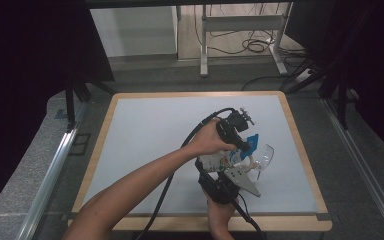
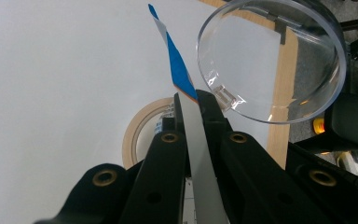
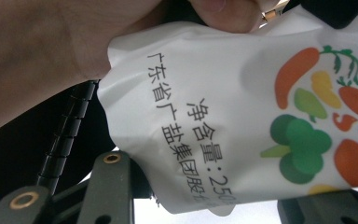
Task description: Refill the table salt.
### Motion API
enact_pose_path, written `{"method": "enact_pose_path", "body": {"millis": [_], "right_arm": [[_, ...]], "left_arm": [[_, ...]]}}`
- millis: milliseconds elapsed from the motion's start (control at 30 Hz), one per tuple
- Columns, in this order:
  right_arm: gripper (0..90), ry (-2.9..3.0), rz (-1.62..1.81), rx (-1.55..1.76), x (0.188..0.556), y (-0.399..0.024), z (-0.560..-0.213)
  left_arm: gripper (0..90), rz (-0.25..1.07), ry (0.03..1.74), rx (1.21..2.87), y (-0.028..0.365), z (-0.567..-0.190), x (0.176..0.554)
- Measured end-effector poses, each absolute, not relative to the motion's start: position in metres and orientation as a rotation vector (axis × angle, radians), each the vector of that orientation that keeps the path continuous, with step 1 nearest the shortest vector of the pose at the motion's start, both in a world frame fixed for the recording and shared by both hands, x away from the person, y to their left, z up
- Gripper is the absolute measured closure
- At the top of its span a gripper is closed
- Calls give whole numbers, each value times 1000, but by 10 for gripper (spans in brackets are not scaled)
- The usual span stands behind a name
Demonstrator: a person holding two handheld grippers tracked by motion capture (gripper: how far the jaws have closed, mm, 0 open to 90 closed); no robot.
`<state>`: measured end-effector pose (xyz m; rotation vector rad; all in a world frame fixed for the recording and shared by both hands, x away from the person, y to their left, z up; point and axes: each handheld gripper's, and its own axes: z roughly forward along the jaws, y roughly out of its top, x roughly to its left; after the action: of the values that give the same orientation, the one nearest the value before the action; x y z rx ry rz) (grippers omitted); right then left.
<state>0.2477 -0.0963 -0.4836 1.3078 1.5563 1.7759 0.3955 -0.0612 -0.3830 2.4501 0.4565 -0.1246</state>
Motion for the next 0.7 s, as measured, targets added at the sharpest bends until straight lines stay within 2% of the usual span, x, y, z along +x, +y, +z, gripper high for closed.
{"method": "enact_pose_path", "body": {"millis": [700], "right_arm": [[544, 1556, 1780, 1303, 248, -95, -484]], "left_arm": [[900, -119, 459, 2448, -60, -383, 395]]}}
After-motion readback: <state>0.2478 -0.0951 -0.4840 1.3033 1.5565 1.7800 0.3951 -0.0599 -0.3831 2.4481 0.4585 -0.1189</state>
